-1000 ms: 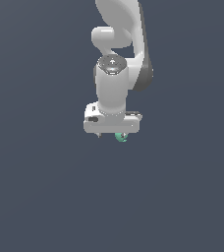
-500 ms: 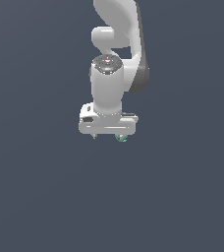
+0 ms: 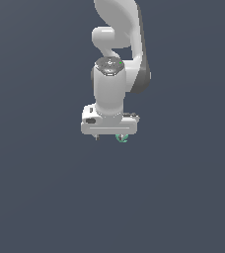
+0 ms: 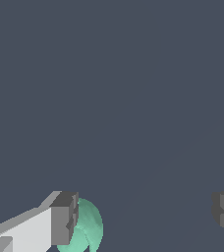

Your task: Pick up the object and move it to a goal position.

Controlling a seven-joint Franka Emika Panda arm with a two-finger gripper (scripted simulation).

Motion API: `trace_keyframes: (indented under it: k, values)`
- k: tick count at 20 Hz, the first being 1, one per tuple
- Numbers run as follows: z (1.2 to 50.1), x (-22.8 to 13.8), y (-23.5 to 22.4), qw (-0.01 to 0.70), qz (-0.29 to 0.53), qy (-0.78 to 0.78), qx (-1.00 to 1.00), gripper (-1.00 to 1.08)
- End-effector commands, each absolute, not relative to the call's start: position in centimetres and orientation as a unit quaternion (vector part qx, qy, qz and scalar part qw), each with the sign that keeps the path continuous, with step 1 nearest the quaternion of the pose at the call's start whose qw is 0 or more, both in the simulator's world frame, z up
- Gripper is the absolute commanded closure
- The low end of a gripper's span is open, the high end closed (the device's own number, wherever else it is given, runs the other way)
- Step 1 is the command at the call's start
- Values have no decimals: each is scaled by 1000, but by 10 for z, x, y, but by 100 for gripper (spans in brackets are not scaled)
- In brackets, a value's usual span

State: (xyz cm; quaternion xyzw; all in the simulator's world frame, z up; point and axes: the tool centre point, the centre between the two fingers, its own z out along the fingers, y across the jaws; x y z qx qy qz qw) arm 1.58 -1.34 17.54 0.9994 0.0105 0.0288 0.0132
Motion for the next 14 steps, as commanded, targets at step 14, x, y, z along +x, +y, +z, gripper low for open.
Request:
trace_keyframes:
  k: [14]
  values:
    - [118,-49,30,6,10,187,982,-92]
